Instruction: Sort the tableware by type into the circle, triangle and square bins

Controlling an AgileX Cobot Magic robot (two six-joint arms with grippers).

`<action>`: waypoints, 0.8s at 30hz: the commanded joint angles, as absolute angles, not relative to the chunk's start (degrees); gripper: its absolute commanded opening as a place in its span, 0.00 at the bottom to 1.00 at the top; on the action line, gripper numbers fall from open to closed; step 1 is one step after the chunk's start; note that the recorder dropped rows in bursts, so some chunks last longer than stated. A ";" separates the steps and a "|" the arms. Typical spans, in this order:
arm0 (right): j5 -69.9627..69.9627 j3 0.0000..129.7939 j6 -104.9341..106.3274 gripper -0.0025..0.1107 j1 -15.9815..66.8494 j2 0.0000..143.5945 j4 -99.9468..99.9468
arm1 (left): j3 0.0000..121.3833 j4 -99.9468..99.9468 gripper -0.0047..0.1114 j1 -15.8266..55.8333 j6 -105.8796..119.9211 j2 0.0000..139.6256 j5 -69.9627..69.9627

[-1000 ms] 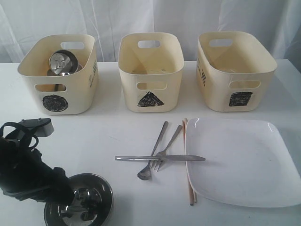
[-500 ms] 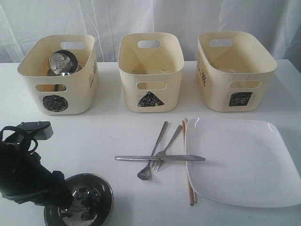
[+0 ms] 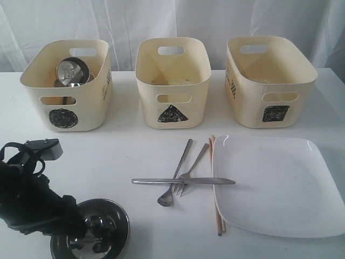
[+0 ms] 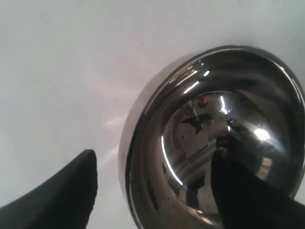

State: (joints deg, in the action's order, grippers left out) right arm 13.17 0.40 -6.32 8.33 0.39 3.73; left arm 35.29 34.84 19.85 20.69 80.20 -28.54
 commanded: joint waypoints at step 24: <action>12.69 0.00 -6.27 0.02 7.97 0.00 3.96 | 34.68 38.52 0.27 20.08 25.78 83.08 -29.04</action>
State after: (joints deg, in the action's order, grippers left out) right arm 13.17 0.40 -6.32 8.33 0.39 3.73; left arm 35.07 37.75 19.85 24.75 83.03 -28.01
